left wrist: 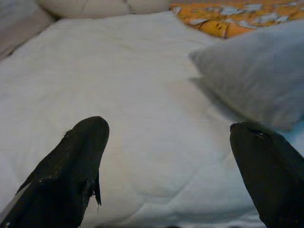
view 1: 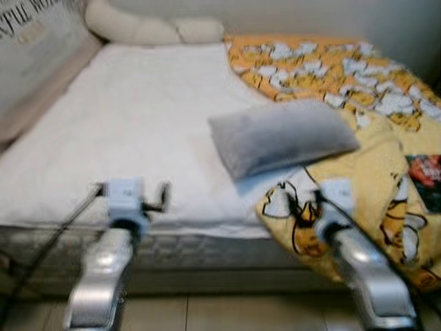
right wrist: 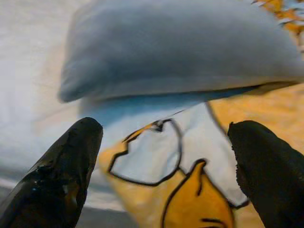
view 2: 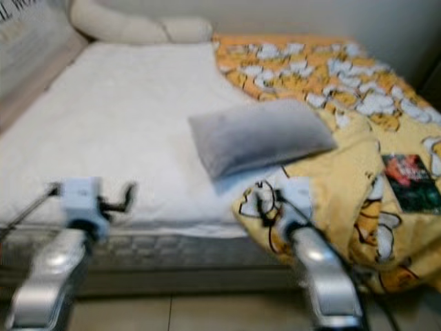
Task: Clean up the room
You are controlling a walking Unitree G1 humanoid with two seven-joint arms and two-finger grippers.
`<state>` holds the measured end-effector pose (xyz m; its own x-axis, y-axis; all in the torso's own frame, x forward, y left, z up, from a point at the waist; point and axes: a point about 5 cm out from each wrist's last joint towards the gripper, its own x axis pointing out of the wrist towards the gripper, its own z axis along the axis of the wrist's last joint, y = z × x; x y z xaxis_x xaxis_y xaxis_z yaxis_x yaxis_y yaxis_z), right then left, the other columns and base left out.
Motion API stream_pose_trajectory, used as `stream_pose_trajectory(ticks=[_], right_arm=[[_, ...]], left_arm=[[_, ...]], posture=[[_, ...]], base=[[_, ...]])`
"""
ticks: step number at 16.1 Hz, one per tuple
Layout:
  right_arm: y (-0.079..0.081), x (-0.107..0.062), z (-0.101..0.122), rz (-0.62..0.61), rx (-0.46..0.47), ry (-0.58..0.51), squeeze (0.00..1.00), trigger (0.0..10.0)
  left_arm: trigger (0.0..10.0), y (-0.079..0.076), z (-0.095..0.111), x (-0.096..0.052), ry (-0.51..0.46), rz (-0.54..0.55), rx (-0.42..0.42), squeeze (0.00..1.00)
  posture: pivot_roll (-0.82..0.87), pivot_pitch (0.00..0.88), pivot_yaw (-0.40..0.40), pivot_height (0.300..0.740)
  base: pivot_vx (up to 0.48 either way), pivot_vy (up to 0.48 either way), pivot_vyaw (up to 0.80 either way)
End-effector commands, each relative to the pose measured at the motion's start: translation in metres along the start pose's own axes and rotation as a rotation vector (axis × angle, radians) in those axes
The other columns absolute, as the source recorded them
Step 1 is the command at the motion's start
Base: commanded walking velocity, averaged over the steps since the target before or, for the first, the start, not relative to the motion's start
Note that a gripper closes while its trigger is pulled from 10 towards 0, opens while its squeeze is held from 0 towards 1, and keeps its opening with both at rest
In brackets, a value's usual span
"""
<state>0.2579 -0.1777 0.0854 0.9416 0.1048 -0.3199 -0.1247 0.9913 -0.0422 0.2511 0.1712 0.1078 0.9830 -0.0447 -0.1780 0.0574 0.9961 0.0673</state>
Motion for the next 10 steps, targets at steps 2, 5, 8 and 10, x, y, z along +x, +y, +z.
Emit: stream_pose_trajectory(ticks=[2, 5, 8, 10], right_arm=[[0.0077, 0.003, 0.0067, 0.028, -0.001, -0.023, 1.0, 10.0], [0.0084, 0.0029, 0.0024, 0.027, -0.002, -0.014, 1.0, 10.0], [0.0102, 0.0056, 0.0064, 0.026, 0.004, -0.026, 1.0, 10.0], [0.0115, 0.0069, 0.0068, 0.031, 0.002, -0.027, 1.0, 10.0]], left_arm=[[10.0, 0.0078, 0.0047, 0.001, -0.015, 0.013, 0.027, 0.0], [10.0, 0.0073, 0.0024, 0.0009, -0.015, 0.023, 0.019, 0.0], [10.0, 0.0075, 0.0031, 0.0016, -0.015, 0.021, 0.015, 0.0], [10.0, 0.0072, 0.0035, 0.0032, -0.016, 0.017, 0.019, 0.0]], posture=[[-0.08, 0.0, -0.021, 0.74], [-0.08, 0.0, -0.017, 0.74], [-0.09, 0.0, -0.007, 0.74], [-0.08, 0.0, -0.013, 0.74]], base=[[0.319, 0.0, 0.0], [0.316, 0.0, 0.0], [0.312, 0.0, 0.0], [0.313, 0.0, 0.0]])
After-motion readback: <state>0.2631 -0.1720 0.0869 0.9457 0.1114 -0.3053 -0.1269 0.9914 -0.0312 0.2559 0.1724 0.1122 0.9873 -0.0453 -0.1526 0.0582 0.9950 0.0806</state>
